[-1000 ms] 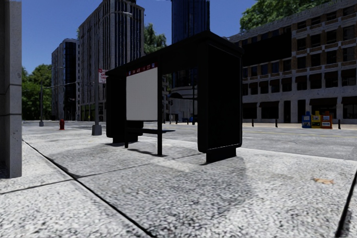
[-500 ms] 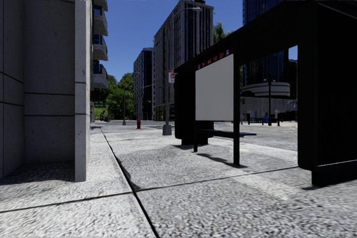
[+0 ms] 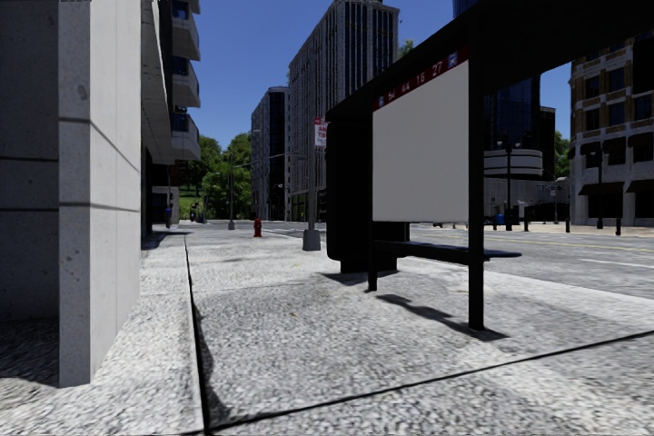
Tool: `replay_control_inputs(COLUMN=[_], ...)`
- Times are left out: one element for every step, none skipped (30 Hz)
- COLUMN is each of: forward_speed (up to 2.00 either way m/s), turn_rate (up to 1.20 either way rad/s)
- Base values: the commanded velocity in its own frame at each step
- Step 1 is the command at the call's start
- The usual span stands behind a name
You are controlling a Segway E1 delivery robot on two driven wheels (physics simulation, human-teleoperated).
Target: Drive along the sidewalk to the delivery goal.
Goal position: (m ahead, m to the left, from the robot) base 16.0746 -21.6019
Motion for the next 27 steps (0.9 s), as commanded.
replay_control_inputs(forward_speed=[1.56, 1.56, 1.56, 1.56, 1.56, 1.56, 1.56, 1.56, 1.56, 1.56, 1.56, 1.56, 1.56, 1.56, 1.56, 1.56, 1.56, 1.56, 1.56, 1.56, 1.56, 1.56, 1.56, 1.56, 1.56, 1.56, 1.56], turn_rate=[0.00, 0.00, 0.00, 0.00, 0.00, 0.00, 0.00, 0.00, 0.00, 0.00, 0.00, 0.00, 0.00, 0.00, 0.09, 0.33, 0.51, 0.51, 0.62, 0.71, 0.73, 0.73, 0.73, 0.73, 0.73, 0.73, 0.73])
